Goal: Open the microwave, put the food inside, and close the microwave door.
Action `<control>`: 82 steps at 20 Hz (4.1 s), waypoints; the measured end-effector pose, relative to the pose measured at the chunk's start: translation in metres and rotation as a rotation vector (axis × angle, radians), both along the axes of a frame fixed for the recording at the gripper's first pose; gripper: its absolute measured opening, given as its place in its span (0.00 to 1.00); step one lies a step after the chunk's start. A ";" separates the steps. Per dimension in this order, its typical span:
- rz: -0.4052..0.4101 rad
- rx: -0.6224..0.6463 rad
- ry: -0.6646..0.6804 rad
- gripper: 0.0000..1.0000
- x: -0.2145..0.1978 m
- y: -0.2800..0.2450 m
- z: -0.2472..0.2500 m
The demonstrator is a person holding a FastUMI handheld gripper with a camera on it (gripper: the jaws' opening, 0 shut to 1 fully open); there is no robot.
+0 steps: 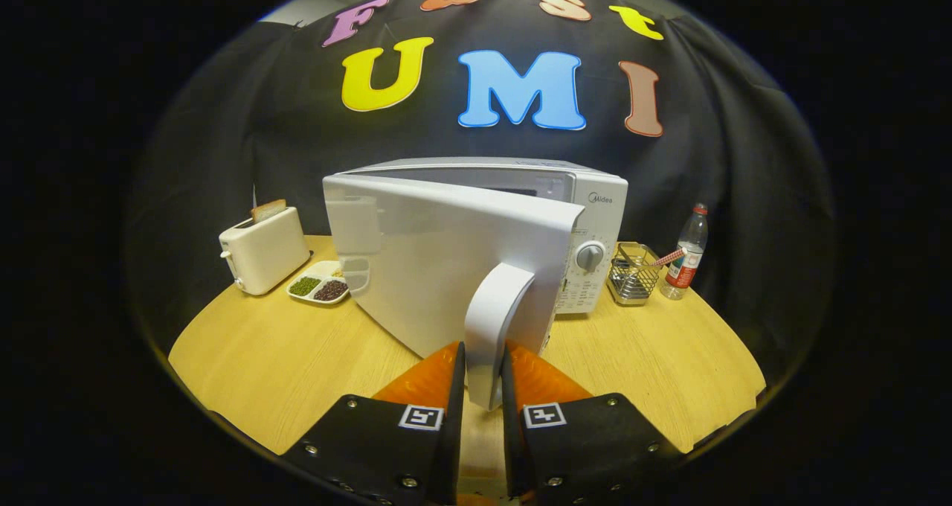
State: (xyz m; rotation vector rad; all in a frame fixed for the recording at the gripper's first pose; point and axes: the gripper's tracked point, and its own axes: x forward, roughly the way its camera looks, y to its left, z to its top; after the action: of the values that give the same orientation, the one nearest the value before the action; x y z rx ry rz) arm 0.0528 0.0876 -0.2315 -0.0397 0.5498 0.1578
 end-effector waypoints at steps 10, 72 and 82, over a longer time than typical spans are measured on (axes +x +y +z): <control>0.048 0.015 -0.007 0.25 -0.055 0.050 0.005; 0.019 0.008 0.145 0.98 -0.141 -0.018 -0.042; 0.037 -0.020 0.380 0.98 -0.165 -0.016 -0.099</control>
State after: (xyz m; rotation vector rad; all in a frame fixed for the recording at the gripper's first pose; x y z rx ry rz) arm -0.1118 0.0712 -0.3305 -0.0394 0.9298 0.1974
